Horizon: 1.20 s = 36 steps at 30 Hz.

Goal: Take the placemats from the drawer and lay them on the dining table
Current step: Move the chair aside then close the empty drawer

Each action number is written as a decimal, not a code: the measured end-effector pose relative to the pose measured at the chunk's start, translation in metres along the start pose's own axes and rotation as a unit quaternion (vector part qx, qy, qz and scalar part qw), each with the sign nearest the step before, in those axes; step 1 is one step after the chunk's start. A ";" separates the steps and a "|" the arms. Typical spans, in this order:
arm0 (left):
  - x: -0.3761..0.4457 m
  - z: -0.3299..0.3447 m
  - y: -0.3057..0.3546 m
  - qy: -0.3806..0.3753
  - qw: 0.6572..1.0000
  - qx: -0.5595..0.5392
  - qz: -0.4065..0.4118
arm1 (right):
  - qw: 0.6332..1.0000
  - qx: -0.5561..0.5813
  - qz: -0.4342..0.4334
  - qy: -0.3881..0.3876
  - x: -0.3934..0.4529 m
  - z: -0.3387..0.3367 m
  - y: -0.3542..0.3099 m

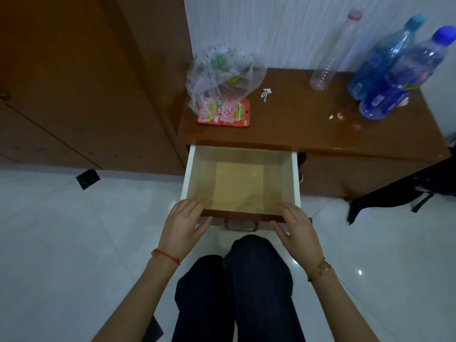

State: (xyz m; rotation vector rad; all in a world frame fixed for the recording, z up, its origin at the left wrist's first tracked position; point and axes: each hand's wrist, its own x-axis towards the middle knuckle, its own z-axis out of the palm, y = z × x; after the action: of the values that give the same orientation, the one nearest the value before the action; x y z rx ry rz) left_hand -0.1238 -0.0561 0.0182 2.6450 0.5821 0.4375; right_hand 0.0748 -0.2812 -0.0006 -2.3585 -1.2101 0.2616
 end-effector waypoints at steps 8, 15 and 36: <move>-0.010 0.072 -0.047 0.072 0.996 0.022 0.040 | 0.992 -0.018 -0.078 0.093 -0.001 0.060 0.039; 0.012 0.090 -0.053 0.149 0.987 0.031 0.058 | 0.978 -0.058 -0.070 0.188 0.024 0.072 0.047; 0.081 0.126 -0.071 0.123 0.992 0.025 0.001 | 0.976 -0.034 -0.022 0.215 0.107 0.088 0.045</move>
State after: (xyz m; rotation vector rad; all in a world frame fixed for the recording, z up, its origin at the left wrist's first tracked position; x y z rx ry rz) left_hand -0.0292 0.0009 -0.1058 2.6587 0.6730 0.7654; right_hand 0.1374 -0.1894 -0.0946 -2.2804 -1.0671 -0.2974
